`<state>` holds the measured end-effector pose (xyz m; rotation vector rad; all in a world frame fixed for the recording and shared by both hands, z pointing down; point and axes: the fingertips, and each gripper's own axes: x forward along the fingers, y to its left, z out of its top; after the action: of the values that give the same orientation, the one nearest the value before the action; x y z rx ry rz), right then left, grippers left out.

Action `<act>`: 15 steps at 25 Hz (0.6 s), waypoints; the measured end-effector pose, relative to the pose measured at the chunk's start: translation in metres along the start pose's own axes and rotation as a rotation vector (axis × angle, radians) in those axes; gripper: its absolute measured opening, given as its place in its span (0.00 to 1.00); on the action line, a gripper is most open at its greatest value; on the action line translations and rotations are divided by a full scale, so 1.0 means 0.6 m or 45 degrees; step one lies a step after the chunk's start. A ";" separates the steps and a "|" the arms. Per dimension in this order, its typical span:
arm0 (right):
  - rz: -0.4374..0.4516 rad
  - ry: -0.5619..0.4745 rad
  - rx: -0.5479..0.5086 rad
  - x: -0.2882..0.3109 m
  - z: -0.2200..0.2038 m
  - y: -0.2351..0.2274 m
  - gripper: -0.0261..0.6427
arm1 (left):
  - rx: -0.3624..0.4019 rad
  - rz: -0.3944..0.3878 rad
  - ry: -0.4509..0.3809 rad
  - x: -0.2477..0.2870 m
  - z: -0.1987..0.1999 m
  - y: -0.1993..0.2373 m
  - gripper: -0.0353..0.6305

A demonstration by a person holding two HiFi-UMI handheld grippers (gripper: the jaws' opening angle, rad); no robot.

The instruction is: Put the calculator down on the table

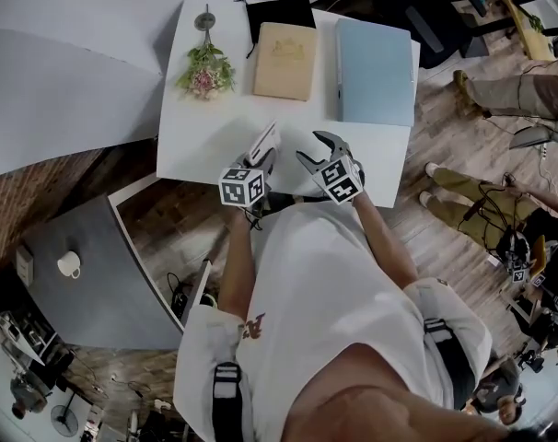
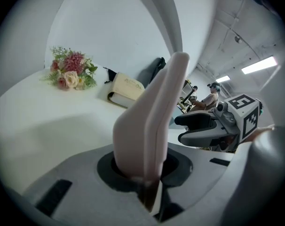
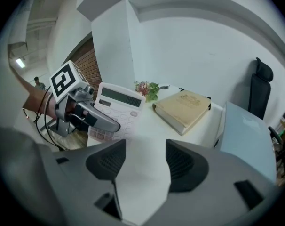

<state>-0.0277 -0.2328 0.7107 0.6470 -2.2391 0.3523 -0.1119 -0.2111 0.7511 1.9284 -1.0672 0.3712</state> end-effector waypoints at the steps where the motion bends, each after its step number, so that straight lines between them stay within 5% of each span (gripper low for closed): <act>1: 0.005 0.001 -0.001 0.001 -0.002 0.001 0.44 | -0.016 -0.008 0.012 0.004 -0.006 0.000 0.17; 15: 0.036 0.037 -0.002 0.008 -0.014 0.007 0.44 | -0.189 -0.097 0.062 0.037 -0.028 -0.001 0.20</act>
<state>-0.0278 -0.2272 0.7194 0.6064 -2.2220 0.3717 -0.0960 -0.2093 0.7740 1.8134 -0.9598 0.2870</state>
